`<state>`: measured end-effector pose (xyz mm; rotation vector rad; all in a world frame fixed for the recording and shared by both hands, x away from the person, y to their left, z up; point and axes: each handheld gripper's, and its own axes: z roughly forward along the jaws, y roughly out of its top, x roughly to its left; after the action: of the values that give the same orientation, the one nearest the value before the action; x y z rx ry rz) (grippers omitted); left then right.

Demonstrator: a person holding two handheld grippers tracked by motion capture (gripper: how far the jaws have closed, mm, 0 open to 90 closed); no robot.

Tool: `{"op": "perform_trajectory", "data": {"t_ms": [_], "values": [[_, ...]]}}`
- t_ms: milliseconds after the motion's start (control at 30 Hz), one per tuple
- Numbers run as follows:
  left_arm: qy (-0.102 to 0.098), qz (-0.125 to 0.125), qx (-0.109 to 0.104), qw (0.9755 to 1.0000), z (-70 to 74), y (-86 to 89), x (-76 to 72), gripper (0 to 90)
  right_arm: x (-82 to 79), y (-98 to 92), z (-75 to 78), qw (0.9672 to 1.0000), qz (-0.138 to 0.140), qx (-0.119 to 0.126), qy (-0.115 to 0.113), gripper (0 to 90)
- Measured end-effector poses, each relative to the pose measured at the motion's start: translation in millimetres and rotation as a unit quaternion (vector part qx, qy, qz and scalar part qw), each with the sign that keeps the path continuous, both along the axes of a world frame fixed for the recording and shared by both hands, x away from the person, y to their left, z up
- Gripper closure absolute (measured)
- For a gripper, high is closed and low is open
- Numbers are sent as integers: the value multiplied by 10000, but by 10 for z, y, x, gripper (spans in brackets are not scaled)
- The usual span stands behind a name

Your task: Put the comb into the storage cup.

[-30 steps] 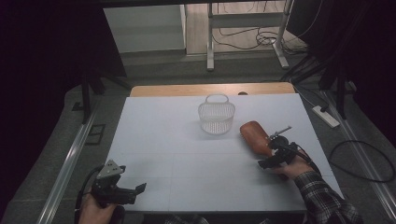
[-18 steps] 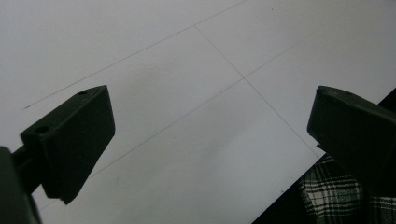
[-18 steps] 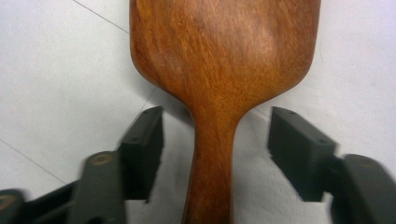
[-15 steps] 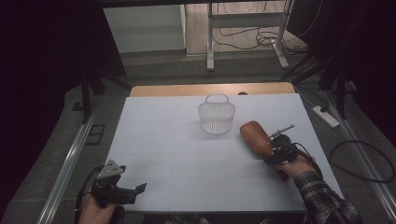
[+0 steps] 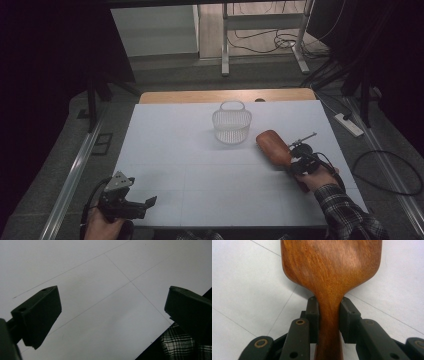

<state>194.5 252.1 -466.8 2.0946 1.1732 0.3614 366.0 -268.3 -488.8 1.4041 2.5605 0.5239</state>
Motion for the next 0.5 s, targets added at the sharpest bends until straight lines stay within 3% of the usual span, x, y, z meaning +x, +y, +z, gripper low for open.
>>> {"op": "perform_trajectory", "data": {"t_ms": [433, 500], "values": [[-32, 17, 68, 10000, 11, -16, -1, 4, -60, -52, 51, 9993, -36, 258, -284, 722], [38, -24, -125, 9999, 19, -4, 5, 0, -76, -69, 79, 9987, -56, 358, -368, 722]]}}
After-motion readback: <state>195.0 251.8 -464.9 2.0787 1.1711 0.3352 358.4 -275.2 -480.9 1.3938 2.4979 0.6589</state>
